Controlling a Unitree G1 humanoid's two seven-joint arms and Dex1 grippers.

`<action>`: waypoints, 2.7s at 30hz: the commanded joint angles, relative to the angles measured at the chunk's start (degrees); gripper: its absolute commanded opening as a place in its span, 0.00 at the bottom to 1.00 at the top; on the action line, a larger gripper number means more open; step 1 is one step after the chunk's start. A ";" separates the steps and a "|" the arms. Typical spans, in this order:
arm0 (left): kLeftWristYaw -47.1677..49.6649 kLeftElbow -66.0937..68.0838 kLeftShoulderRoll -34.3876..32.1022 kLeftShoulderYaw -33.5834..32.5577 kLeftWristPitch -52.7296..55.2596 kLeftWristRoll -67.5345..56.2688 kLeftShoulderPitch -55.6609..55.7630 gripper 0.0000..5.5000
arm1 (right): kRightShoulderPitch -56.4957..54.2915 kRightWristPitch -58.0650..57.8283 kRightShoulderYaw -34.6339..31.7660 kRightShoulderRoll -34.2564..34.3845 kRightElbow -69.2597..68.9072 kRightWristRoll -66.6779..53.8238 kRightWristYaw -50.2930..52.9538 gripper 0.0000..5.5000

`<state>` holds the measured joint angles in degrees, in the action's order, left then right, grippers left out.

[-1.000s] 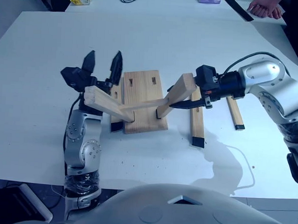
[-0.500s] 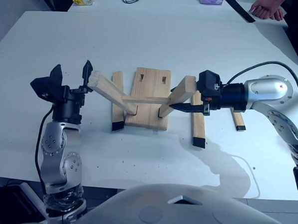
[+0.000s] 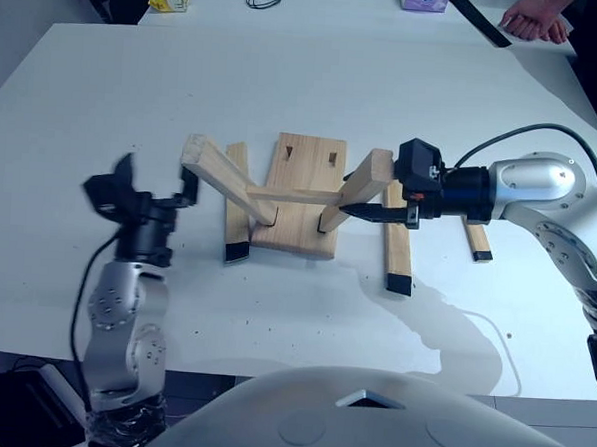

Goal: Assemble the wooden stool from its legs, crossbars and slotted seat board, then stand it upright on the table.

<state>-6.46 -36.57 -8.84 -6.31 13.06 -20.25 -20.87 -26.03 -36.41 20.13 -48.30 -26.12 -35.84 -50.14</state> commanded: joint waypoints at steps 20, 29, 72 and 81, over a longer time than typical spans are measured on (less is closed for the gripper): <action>0.66 3.76 -0.51 -3.55 -2.83 -4.05 3.19 0.88 | 1.78 -0.34 13.17 -6.48 15.58 14.18 -10.93 0.37; -1.25 7.42 -0.20 -0.64 -1.07 -3.07 17.15 0.88 | 1.42 2.03 15.33 -3.38 21.34 15.74 -10.57 0.37; 2.44 7.92 1.80 -14.24 0.55 -26.55 26.72 0.88 | 2.25 18.19 6.92 2.90 34.35 15.78 -11.37 0.37; -0.47 8.55 -1.40 -13.46 3.05 -27.52 24.76 0.91 | 4.66 18.68 2.42 5.02 30.13 16.86 -12.66 0.63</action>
<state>-5.96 -28.45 -8.64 -19.78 15.14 -47.62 5.19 -21.09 -17.35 24.65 -43.98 6.23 -19.22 -62.92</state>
